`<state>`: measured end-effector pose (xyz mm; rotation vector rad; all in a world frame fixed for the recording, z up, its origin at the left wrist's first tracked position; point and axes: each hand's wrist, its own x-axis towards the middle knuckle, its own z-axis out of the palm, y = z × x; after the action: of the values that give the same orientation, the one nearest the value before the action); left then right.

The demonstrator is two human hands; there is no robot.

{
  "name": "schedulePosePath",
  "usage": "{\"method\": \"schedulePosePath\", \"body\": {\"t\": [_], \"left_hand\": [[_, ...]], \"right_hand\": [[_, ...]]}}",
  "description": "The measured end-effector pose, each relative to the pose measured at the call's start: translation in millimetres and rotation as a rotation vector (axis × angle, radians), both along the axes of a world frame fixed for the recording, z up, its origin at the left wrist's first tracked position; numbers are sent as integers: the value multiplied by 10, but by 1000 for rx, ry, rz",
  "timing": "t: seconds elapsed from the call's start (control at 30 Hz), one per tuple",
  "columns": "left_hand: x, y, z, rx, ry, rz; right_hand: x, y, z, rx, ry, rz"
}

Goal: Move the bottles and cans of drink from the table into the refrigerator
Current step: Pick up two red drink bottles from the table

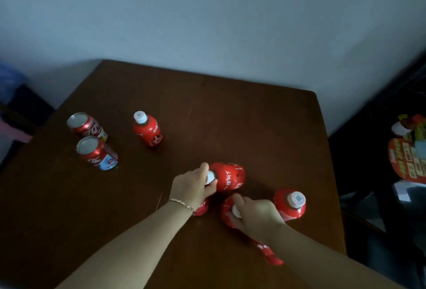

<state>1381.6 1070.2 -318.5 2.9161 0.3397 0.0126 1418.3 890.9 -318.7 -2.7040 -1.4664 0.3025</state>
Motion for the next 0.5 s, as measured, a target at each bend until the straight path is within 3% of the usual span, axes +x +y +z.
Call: {"method": "schedulePosePath", "body": {"t": [0.1,0.23,0.5], "left_hand": [[-419,216,72,-70,66,262],[-1139,629,191,-59,31,541],[-3184,1191,834,-88,-75,1037]], "right_hand": [[-14,196,100,-129,67,-88],[-222,661,280,-211,97,71],[-1639,2110,980,-61,85,480]]}}
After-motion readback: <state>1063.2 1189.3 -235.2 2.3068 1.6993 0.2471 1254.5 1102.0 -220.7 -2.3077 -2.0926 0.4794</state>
